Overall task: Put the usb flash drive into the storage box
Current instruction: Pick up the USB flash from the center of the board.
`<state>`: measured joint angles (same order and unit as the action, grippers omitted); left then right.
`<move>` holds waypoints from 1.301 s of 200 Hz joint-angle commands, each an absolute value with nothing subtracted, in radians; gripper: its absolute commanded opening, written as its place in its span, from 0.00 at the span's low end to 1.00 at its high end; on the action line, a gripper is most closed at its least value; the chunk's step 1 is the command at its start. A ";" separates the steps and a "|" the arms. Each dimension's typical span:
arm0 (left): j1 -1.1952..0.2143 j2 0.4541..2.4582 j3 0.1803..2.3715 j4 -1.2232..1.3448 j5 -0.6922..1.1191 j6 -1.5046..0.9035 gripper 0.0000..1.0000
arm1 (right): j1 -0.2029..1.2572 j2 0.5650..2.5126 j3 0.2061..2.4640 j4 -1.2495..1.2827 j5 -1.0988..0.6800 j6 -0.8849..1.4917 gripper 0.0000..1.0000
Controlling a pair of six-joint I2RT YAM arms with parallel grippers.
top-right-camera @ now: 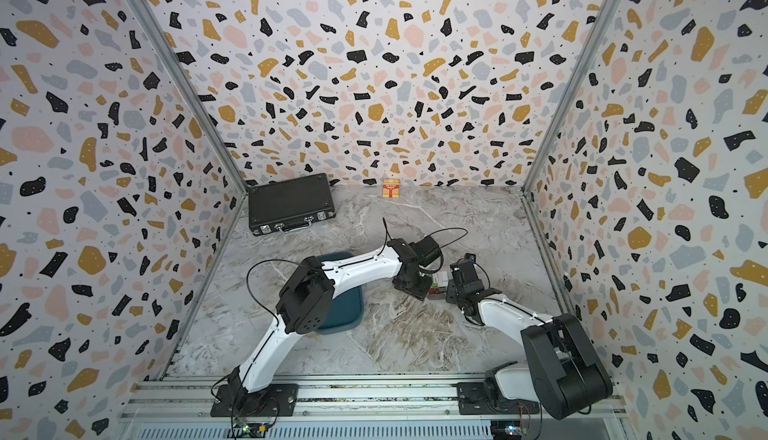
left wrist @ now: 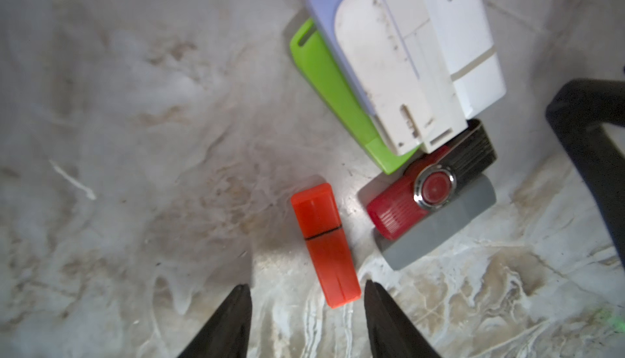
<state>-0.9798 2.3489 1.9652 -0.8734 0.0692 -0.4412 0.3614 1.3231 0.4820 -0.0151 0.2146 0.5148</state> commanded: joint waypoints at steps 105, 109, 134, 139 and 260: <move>-0.999 2.453 2.061 -1.012 -0.066 -0.431 0.31 | 0.367 1.326 0.520 -0.037 0.230 0.508 0.42; -0.999 2.454 2.061 -1.015 -0.071 -0.430 0.30 | 0.367 1.326 0.521 -0.037 0.229 0.509 0.42; -1.000 2.448 2.066 -1.024 -0.094 -0.408 0.29 | 0.368 1.327 0.521 -0.037 0.230 0.509 0.42; -0.999 2.444 2.066 -1.023 -0.090 -0.402 0.28 | 0.368 1.327 0.520 -0.037 0.230 0.509 0.42; -0.873 1.923 1.734 -0.974 -0.162 -0.381 0.21 | 0.368 1.323 0.519 -0.037 0.231 0.511 0.42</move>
<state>-0.9630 2.0846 1.8786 -0.9672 -0.1070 -0.3771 0.3622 1.3235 0.4931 -0.0151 0.2150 0.5148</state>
